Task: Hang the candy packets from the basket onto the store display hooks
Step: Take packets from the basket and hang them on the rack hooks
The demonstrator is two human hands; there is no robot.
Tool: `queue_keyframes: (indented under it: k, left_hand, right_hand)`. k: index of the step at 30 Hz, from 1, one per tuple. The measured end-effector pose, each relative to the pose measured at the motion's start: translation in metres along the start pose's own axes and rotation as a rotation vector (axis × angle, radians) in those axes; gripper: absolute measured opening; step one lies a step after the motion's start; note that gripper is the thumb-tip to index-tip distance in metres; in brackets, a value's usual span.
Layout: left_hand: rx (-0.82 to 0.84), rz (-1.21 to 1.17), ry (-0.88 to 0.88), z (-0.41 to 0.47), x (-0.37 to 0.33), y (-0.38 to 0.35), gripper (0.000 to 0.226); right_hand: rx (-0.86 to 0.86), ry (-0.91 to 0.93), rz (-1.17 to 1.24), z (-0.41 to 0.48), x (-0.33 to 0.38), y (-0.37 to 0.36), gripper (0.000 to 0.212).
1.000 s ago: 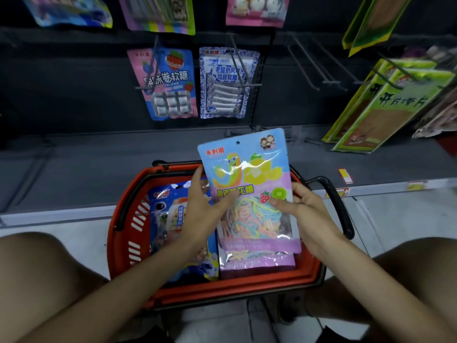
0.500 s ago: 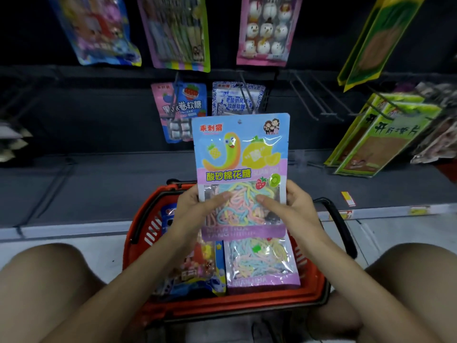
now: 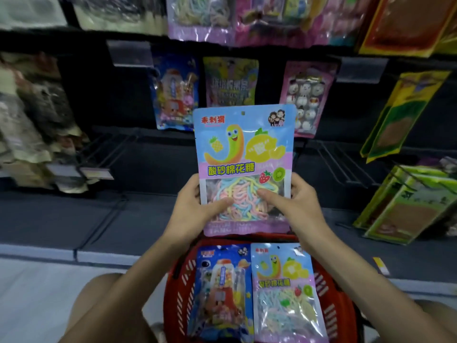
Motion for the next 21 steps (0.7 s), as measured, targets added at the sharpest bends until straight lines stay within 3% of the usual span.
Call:
queue_keyframes:
  k: [8,14,21]
  left_hand:
    - [-0.201,-0.073,-0.265,-0.009,-0.113,0.056,0.042]
    - [-0.224,-0.118,-0.382,0.002,-0.194,0.075,0.041]
    - [-0.224,-0.081,-0.422,0.027,-0.260,0.092,0.046]
  right_hand:
    - [0.029,0.203,0.094,0.053,0.108,-0.047,0.036]
    - [-0.010,0.380,0.055,0.097,0.179,-0.063,0.044]
    - [-0.096,0.479,-0.068,0.146,0.235,-0.066,0.085]
Point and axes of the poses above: each hand's wrist, its own z-axis towards the middle knuckle, its own y-axis out of the back of the hand, x = y × z, the point moved 7 cm from there along z, towards the middle knuckle, and after that the axes turned 13 degrees about y, right-handed, at the moved point
